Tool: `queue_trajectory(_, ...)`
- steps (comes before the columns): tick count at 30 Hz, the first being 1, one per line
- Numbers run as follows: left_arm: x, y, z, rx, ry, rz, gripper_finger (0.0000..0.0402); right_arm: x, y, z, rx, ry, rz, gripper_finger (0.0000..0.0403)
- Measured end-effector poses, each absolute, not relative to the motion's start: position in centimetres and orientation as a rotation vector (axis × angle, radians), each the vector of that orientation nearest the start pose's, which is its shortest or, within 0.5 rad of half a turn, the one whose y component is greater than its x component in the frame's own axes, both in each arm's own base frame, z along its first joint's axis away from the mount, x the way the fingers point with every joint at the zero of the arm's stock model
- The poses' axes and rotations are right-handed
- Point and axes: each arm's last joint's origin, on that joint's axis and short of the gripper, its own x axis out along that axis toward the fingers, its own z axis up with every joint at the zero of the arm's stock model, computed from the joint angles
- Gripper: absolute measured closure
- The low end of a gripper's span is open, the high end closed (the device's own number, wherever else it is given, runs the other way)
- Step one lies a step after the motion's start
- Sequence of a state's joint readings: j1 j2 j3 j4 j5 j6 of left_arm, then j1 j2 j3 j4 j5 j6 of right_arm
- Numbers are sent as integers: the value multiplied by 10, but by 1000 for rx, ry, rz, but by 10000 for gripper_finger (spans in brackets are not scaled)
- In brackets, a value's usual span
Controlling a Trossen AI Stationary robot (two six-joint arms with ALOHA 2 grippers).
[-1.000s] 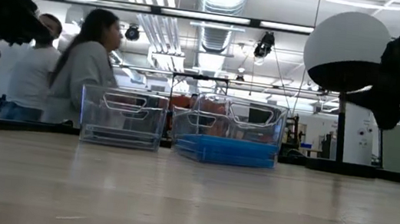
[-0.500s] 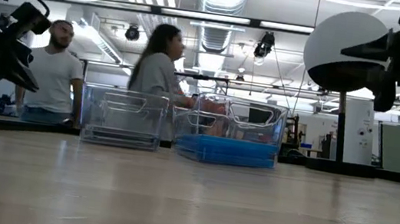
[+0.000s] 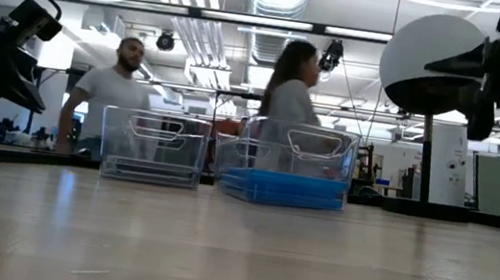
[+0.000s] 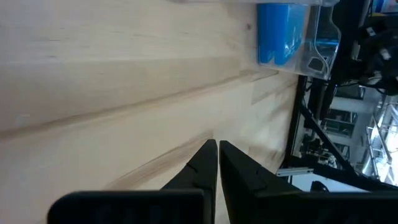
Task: Pick & place jewel cases by type
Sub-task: Return to Home Position
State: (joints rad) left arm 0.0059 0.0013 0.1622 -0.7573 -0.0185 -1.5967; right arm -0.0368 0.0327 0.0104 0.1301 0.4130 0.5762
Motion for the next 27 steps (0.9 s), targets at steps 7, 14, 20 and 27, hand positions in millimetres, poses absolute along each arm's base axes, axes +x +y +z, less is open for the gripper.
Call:
queue_trajectory(7, 69, 1, 148, -1542, 438, 485, 401, 99, -15, 172, 575, -177, -430, 219)
queue_trajectory(14, 69, 1, 148, -1542, 436, 483, 401, 100, -16, 170, 572, -162, -434, 221)
queue_trajectory(20, 71, 2, 151, -1593, 379, 490, 401, 100, -16, 170, 572, -162, -434, 221)
queue_trajectory(27, 94, 3, 178, -1721, -66, 53, 401, 100, -16, 170, 571, -158, -435, 220)
